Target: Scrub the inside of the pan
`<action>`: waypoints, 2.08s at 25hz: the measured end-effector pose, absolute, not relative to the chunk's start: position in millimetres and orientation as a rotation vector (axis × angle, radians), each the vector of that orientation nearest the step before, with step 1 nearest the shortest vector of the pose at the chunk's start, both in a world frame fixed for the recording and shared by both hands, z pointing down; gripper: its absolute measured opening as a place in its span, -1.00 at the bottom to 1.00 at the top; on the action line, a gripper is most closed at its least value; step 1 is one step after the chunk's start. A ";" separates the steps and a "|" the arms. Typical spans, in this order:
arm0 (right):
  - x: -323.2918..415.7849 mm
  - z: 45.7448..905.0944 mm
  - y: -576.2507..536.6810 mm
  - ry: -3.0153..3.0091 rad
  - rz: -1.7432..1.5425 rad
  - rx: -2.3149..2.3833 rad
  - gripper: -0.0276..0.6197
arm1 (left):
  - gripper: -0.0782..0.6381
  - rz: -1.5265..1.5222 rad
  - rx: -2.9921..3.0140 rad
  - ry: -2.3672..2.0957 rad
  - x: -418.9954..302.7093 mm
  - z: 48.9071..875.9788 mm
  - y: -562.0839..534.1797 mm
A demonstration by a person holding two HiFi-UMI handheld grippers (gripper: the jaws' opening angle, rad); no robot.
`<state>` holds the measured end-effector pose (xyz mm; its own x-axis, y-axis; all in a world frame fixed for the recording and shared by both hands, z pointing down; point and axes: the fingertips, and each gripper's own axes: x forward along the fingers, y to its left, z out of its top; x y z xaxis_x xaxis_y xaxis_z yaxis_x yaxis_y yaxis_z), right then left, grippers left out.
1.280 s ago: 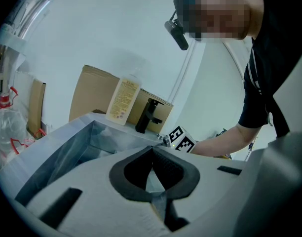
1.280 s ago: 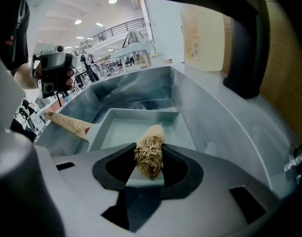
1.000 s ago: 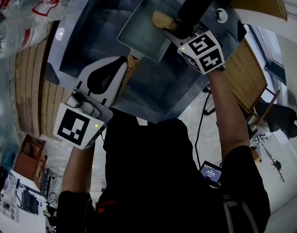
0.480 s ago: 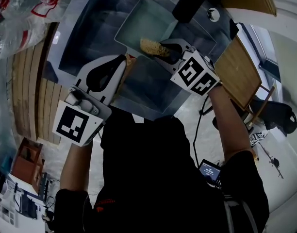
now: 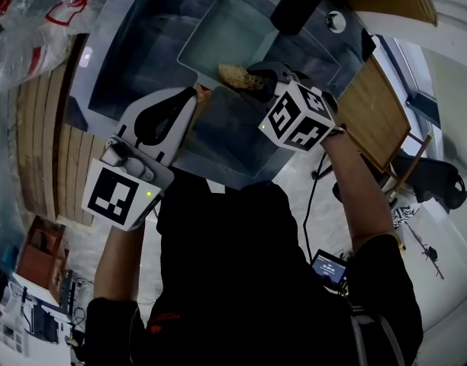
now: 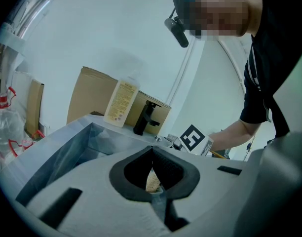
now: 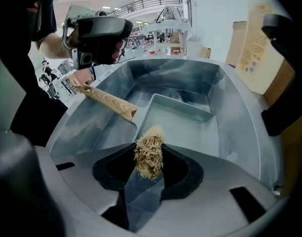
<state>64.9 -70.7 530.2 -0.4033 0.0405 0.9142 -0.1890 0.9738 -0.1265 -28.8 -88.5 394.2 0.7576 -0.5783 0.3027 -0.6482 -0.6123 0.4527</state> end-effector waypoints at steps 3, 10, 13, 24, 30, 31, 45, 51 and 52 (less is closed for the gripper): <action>67.9 533.6 -81.2 -1.946 0.234 0.131 -0.46 | -0.73 0.171 2.403 -0.917 -28.1 395.3 -90.0; 83.6 545.8 -115.9 -1.892 0.209 0.213 -0.46 | -0.73 0.176 2.402 -0.914 -25.9 398.2 -93.4; 91.2 550.5 -129.5 -1.878 0.211 0.253 -0.46 | -0.73 0.182 2.400 -0.909 -24.8 399.8 -94.5; 108.1 558.7 -155.0 -1.847 0.202 0.355 -0.47 | -0.73 0.192 2.405 -0.897 -21.1 400.5 -96.0; 102.3 546.6 -148.9 -1.883 0.199 0.383 -0.47 | -0.73 0.184 2.422 -0.895 -18.8 390.6 -93.8; 100.5 542.2 -146.7 -1.894 0.199 0.388 -0.47 | -0.73 0.187 2.427 -0.894 -18.5 388.3 -92.8; 73.8 452.5 -97.2 -2.048 0.153 0.456 -0.47 | -0.73 0.198 2.509 -0.904 -15.0 337.5 -68.7; 69.0 415.3 -71.5 -2.125 0.154 0.519 -0.47 | -0.73 0.211 2.543 -0.896 -12.1 317.9 -54.4; 68.6 408.8 -68.3 -2.138 0.155 0.534 -0.47 | -0.73 0.213 2.548 -0.895 -11.8 314.6 -52.5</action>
<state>68.6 -68.3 408.8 -0.5029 -0.3174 0.8040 -0.4300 0.8987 0.0858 -11.8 -52.5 314.6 0.7800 -0.5597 0.2799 -0.6258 -0.6997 0.3446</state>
